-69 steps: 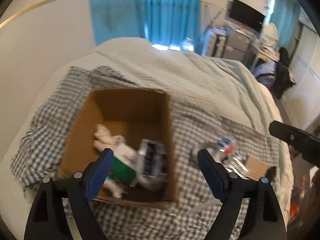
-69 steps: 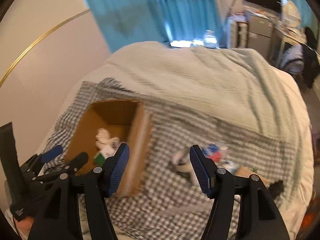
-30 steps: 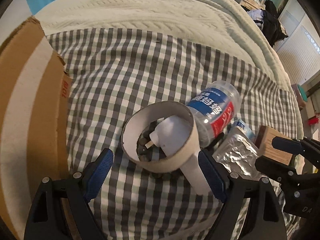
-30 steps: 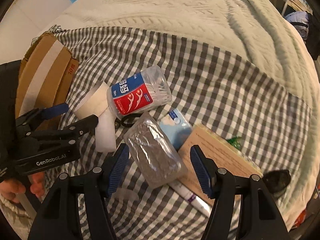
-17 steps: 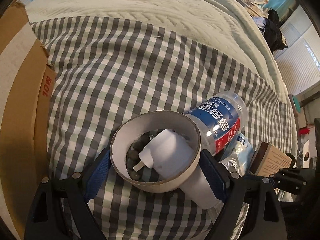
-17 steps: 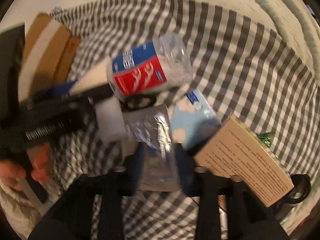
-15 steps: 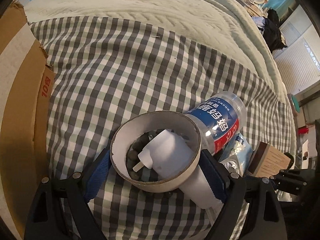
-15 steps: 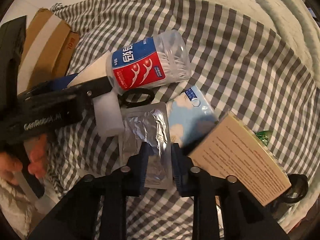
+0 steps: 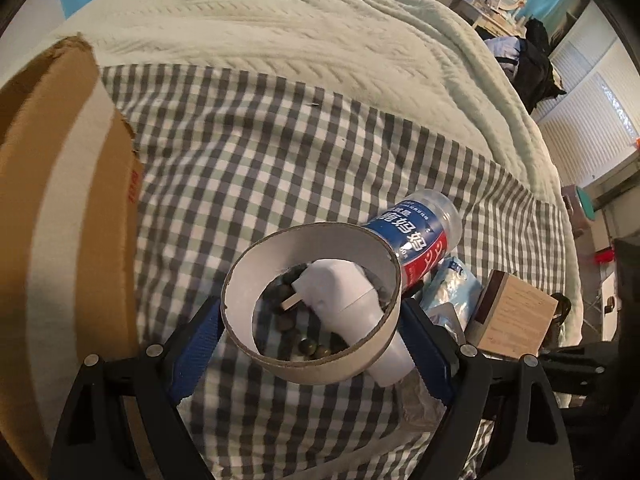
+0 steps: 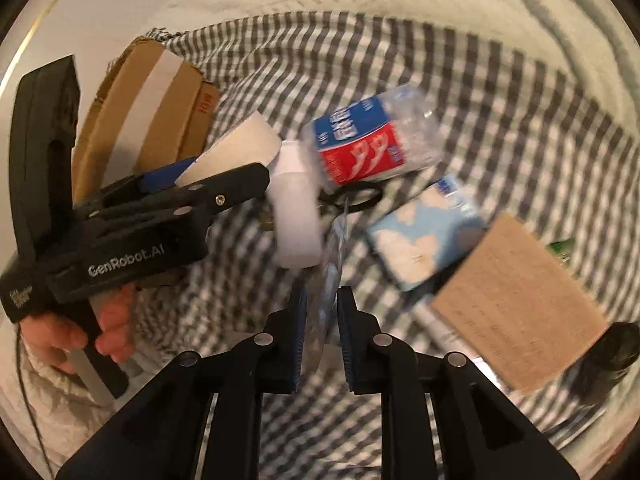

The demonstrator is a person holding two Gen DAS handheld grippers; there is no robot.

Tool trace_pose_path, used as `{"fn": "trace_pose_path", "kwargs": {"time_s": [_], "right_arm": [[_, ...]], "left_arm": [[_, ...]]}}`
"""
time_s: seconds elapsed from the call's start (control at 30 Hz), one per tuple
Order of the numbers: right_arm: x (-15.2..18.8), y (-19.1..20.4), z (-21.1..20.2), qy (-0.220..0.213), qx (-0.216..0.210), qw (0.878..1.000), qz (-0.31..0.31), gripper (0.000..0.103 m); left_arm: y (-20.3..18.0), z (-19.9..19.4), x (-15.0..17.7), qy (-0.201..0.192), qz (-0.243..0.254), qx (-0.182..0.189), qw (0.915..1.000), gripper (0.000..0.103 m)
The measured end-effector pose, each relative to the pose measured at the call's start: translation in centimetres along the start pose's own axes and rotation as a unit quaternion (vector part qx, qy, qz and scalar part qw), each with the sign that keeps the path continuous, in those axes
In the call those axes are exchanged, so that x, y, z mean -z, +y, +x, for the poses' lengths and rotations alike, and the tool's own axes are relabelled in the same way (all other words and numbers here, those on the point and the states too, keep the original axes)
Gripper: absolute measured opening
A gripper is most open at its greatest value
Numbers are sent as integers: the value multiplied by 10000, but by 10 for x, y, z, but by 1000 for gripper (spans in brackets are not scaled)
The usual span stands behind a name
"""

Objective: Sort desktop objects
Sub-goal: 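Grasp the tape roll with the left tool while the right grasps the blister pack, then carry the tape roll and blister pack into the box and release both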

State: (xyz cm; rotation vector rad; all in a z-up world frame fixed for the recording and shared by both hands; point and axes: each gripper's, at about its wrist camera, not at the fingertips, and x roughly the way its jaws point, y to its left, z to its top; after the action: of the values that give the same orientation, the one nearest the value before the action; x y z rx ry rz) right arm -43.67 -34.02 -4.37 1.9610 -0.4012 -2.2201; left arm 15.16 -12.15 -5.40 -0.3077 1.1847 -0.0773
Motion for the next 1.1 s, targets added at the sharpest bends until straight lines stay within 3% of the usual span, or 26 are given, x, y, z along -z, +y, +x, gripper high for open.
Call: {"fn": "trace_pose_path", "kwargs": {"time_s": [0.13, 0.2, 0.37, 0.53, 0.7, 0.8, 0.87, 1.1], "right_arm": [[-1, 11, 26, 426, 690, 9966, -121, 14], [-2, 8, 26, 483, 715, 9963, 51, 11], [-4, 14, -14, 198, 1018, 9945, 114, 7], [2, 32, -68, -345, 1264, 9914, 24, 7], [11, 65, -120, -962, 1273, 9872, -1, 7], [17, 102, -143, -1350, 1251, 9828, -169, 7], [23, 132, -155, -1583, 1155, 9800, -362, 7], [24, 215, -143, -1795, 694, 9781, -794, 7]], "left_arm": [[3, -6, 1, -38, 82, -110, 9999, 89], [5, -10, 1, -55, 146, -175, 9997, 89], [5, -25, -2, -21, 106, -234, 9997, 89], [-4, -74, -5, -334, 16, 71, 9994, 89], [1, -135, -4, -776, -195, 213, 9966, 89], [23, -180, 3, -1180, -579, 532, 9899, 89], [40, -201, 7, -1382, -778, 554, 9858, 89], [113, -250, 29, -1814, -1275, -129, 9750, 89]]}}
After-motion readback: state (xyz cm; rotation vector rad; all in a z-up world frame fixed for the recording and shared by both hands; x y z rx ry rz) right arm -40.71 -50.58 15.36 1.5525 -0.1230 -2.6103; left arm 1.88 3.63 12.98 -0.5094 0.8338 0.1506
